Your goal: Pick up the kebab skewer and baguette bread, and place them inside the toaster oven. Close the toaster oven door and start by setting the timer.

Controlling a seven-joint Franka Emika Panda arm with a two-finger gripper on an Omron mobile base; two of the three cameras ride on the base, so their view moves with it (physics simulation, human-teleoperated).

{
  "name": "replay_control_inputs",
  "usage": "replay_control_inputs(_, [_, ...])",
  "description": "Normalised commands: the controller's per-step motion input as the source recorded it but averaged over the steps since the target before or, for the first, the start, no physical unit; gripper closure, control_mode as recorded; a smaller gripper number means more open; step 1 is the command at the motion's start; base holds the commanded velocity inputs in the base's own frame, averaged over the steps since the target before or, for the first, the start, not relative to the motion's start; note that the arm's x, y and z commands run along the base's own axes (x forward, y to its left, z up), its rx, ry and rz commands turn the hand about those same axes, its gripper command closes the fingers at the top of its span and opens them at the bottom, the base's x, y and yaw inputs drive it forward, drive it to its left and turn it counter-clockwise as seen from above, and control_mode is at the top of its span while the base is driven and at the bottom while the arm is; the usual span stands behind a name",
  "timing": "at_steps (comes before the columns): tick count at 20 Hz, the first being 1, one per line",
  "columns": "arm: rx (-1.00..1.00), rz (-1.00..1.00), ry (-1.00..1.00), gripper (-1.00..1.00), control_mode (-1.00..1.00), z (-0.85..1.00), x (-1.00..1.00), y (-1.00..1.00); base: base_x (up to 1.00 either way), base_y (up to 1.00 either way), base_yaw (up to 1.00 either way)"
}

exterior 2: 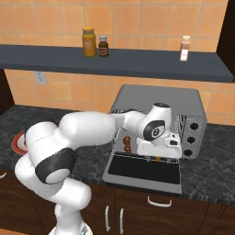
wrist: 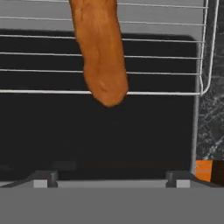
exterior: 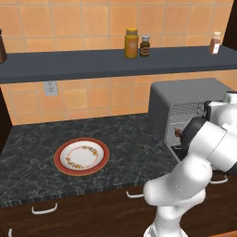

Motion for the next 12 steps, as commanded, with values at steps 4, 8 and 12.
replay_control_inputs(4, [0.00,-0.19,-0.01,-1.00,-1.00,0.00,-0.81,0.27,0.00,0.00,0.00])
replay_control_inputs(8, [-0.01,-0.16,-0.02,-1.00,-1.00,-0.05,-0.31,0.58,0.00,0.00,0.00])
replay_control_inputs(12, [-0.01,-0.16,-0.04,-1.00,-1.00,-0.04,0.17,0.45,0.00,0.00,0.00])
